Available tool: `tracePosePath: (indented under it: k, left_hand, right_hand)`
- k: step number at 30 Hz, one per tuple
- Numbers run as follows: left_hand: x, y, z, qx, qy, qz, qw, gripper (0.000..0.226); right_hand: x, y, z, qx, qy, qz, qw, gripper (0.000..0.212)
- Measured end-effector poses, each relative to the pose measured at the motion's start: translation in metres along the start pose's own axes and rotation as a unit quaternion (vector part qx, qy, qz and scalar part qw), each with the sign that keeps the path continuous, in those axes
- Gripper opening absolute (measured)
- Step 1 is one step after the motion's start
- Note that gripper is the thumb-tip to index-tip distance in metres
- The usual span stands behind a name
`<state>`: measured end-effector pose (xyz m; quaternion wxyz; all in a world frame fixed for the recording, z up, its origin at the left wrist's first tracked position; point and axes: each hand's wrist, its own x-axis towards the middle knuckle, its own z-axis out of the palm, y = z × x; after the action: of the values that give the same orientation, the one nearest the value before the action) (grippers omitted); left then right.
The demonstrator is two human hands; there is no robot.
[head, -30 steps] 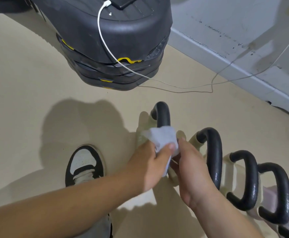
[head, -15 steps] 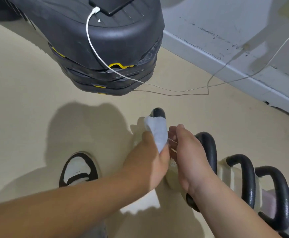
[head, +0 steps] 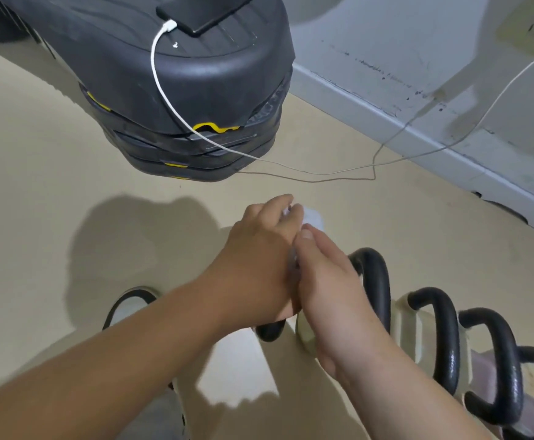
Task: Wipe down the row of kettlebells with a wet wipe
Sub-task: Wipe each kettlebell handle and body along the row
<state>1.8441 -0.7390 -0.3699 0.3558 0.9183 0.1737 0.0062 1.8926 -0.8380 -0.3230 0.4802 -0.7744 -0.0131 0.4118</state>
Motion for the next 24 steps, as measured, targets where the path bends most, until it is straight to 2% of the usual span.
tracePosePath:
  k: [2,5,8,11,13,15,18,19,22,23,24]
  left_hand:
    - [-0.008,-0.008,-0.005,-0.117,0.028,-0.068,0.990,0.091]
    - [-0.012,-0.032,0.003,-0.174,0.096,-0.150,0.968,0.081]
    - [-0.013,-0.054,0.014,-0.181,0.075,-0.202,0.960,0.070]
    - [-0.017,-0.063,0.026,-0.182,0.035,-0.221,0.958,0.070]
    - [-0.019,-0.064,0.032,-0.208,0.015,-0.244,0.947,0.071]
    - [-0.020,-0.065,0.039,-0.223,0.007,-0.259,0.940,0.064]
    - [-0.022,-0.063,0.044,-0.209,-0.002,-0.250,0.945,0.061]
    - [-0.022,-0.063,0.045,-0.207,-0.002,-0.243,0.948,0.055]
    - [-0.019,-0.066,0.052,-0.201,-0.001,-0.254,0.946,0.016]
    - [-0.020,-0.067,0.053,-0.189,-0.001,-0.247,0.950,0.019]
    - [-0.022,-0.067,0.053,-0.175,-0.012,-0.237,0.956,0.037]
  right_hand:
    - [0.019,-0.002,0.015,-0.020,0.006,-0.002,1.000,0.040]
    - [0.054,-0.012,0.032,-0.120,0.020,-0.015,0.992,0.040]
    - [0.084,-0.034,0.032,-0.210,-0.008,-0.024,0.977,0.012]
    - [0.093,-0.052,0.023,-0.266,-0.063,0.042,0.961,0.026]
    - [0.097,-0.053,0.020,-0.259,-0.090,0.062,0.960,0.028]
    - [0.098,-0.051,0.025,-0.246,-0.054,0.055,0.966,0.013]
    - [0.084,-0.032,0.030,-0.253,0.036,-0.051,0.965,0.006]
    - [0.072,-0.022,0.031,-0.263,0.057,-0.085,0.959,0.008]
    - [0.028,0.023,0.035,-0.214,0.090,-0.125,0.965,0.039]
    - [0.016,0.040,0.038,-0.191,0.092,-0.129,0.969,0.045]
    - [0.006,0.056,0.041,-0.174,0.095,-0.140,0.970,0.048]
